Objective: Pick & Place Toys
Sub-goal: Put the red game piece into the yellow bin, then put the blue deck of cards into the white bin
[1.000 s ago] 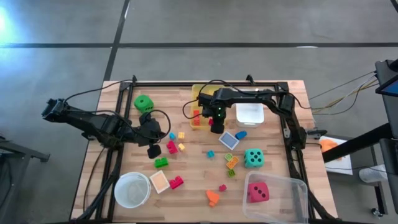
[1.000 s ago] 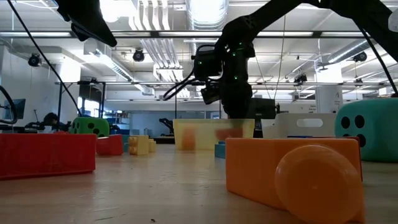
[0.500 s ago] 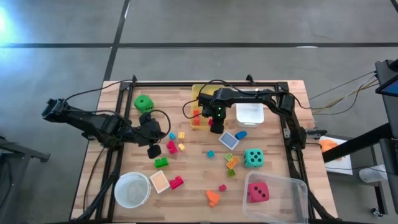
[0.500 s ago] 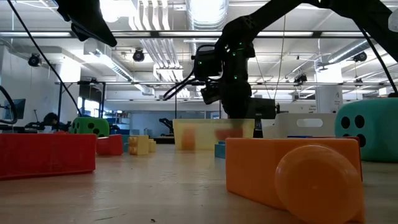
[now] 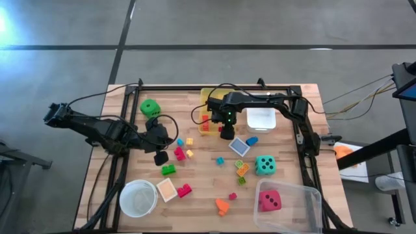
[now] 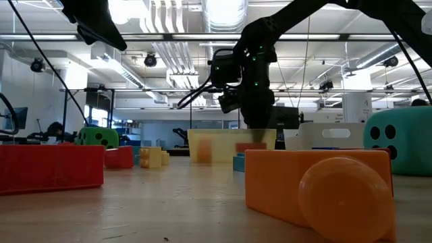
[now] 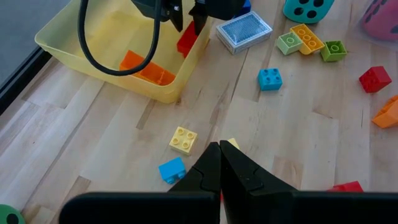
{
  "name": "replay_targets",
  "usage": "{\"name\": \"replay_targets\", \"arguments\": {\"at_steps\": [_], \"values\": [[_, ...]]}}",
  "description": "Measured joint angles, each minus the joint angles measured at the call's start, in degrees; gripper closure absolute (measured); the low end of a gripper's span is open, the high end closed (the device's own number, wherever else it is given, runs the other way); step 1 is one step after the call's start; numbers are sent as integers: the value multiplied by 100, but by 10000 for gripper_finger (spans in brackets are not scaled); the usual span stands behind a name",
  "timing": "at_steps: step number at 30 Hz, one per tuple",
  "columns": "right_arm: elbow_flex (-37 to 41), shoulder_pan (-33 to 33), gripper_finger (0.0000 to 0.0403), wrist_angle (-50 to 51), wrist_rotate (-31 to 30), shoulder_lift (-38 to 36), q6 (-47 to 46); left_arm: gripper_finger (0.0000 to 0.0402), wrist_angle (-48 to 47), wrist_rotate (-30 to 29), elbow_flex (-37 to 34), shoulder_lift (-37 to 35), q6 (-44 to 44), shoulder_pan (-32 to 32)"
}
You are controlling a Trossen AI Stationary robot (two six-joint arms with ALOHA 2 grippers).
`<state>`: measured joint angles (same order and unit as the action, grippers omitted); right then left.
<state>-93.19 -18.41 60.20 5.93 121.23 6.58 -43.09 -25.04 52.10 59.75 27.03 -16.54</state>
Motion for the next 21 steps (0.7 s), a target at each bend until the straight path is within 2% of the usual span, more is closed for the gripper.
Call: {"name": "replay_targets", "arguments": {"at_steps": [8,21], "values": [[-101,2,183,109,-154,0,128,401,0,0,0,-1,0,1],[-1087,4,183,1009,-462,-62,-46,401,0,0,0,-1,0,1]]}}
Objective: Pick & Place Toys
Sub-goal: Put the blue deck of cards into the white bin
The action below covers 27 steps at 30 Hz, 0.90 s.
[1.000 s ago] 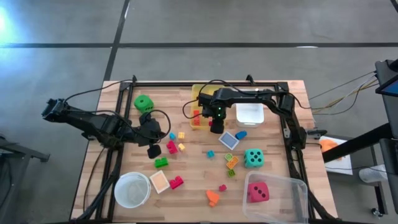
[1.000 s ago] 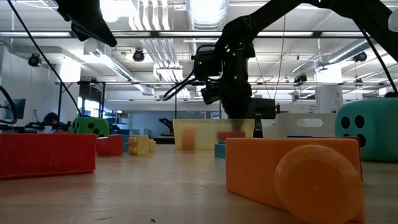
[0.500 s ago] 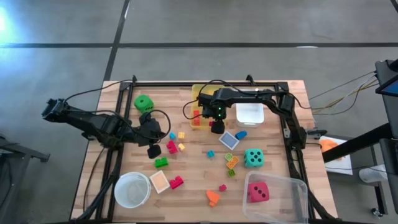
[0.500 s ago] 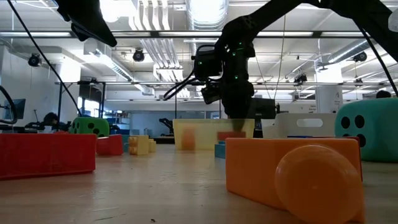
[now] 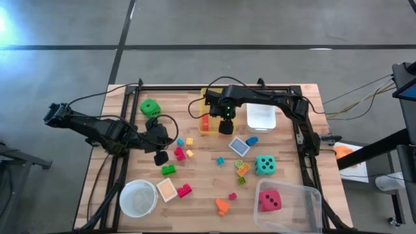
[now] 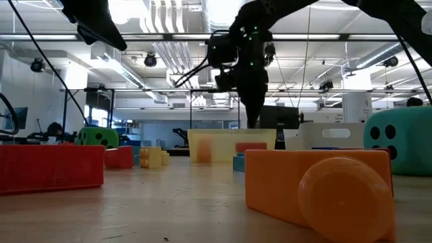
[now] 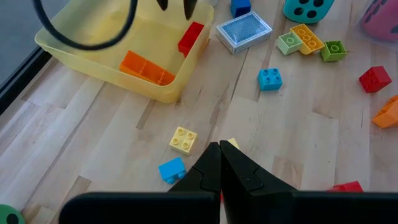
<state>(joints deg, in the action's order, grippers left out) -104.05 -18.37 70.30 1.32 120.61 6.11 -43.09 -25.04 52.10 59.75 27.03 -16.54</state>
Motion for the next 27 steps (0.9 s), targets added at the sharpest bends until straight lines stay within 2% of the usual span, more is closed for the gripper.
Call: {"name": "replay_targets", "arguments": {"at_steps": [9,18,27], "values": [[-320,69,183,333,-2,-513,-655,401,2,0,0,0,0,-2],[374,248,183,179,-153,-1643,-1367,401,-2,0,0,-2,0,-2],[1264,669,183,-239,-134,-2351,-1931,401,-1,0,0,0,0,-2]]}}
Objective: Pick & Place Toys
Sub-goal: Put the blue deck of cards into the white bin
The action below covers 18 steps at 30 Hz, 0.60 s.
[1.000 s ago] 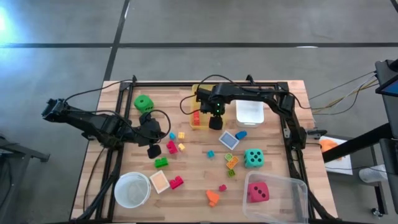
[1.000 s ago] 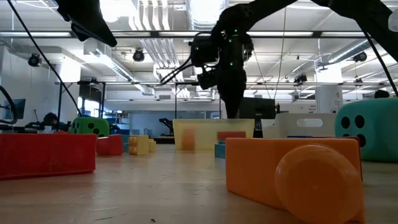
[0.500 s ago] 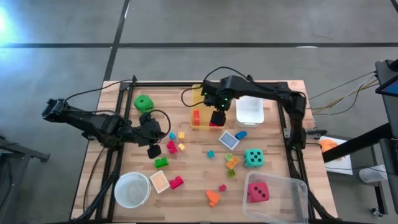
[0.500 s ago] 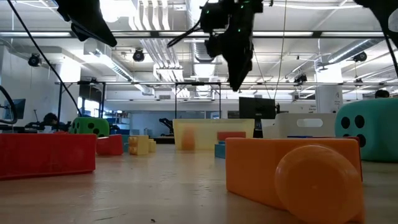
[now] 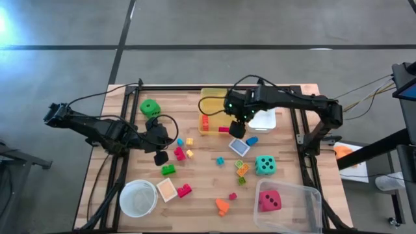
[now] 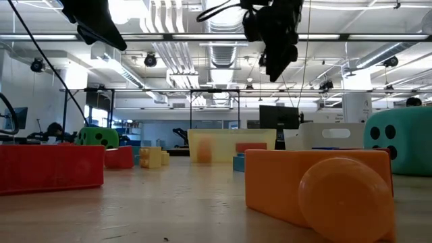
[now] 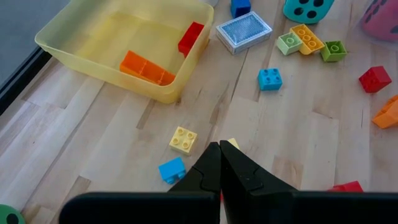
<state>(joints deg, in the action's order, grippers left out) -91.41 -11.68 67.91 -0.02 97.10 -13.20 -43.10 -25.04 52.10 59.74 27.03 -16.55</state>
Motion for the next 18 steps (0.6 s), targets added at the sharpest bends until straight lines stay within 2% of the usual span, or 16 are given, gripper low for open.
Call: {"name": "replay_targets", "arguments": {"at_steps": [10,18], "values": [[832,577,183,-274,20,-164,-37,401,1,0,0,-2,0,0],[1136,681,183,-501,65,-112,-325,401,1,0,0,0,0,0]]}}
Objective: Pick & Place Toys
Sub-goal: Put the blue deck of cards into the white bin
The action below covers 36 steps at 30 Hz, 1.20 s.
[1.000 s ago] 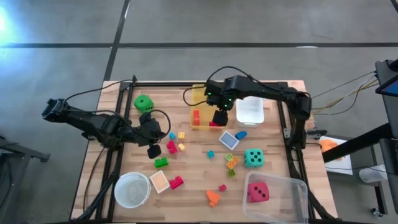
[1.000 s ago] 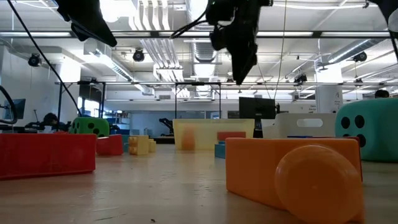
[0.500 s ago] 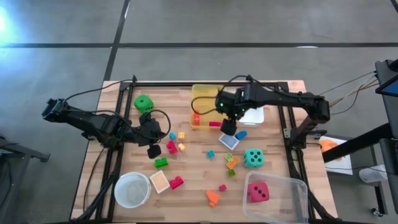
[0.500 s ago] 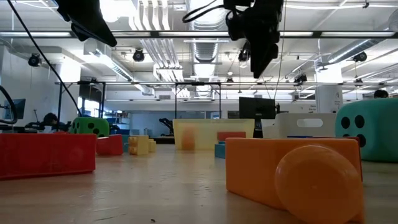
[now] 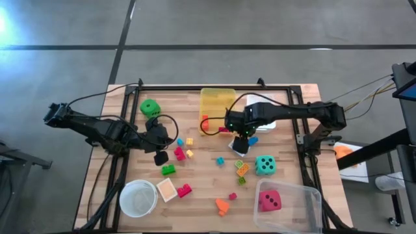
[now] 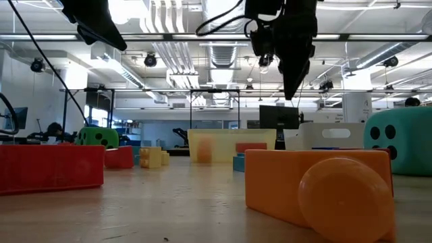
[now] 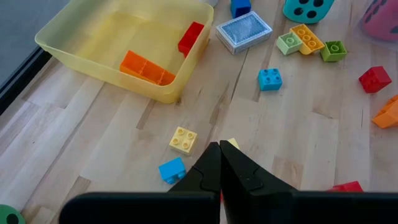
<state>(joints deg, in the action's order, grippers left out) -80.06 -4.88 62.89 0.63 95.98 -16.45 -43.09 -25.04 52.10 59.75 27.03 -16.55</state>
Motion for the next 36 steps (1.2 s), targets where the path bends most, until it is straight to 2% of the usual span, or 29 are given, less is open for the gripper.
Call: {"name": "replay_targets", "arguments": {"at_steps": [10,19,22,26,29,36], "values": [[392,-1,172,-241,-1,5,-320,401,0,0,0,0,0,1],[621,-1,45,-671,71,10,-619,401,0,0,0,0,0,0],[621,36,21,-680,71,10,-816,401,0,0,0,0,0,0],[669,133,14,-833,71,10,-1356,401,0,0,0,0,0,2],[768,220,13,-1113,43,10,-1337,401,0,0,0,0,0,0],[1091,314,13,-1450,-442,64,-1314,401,0,0,-2,0,0,2]]}}
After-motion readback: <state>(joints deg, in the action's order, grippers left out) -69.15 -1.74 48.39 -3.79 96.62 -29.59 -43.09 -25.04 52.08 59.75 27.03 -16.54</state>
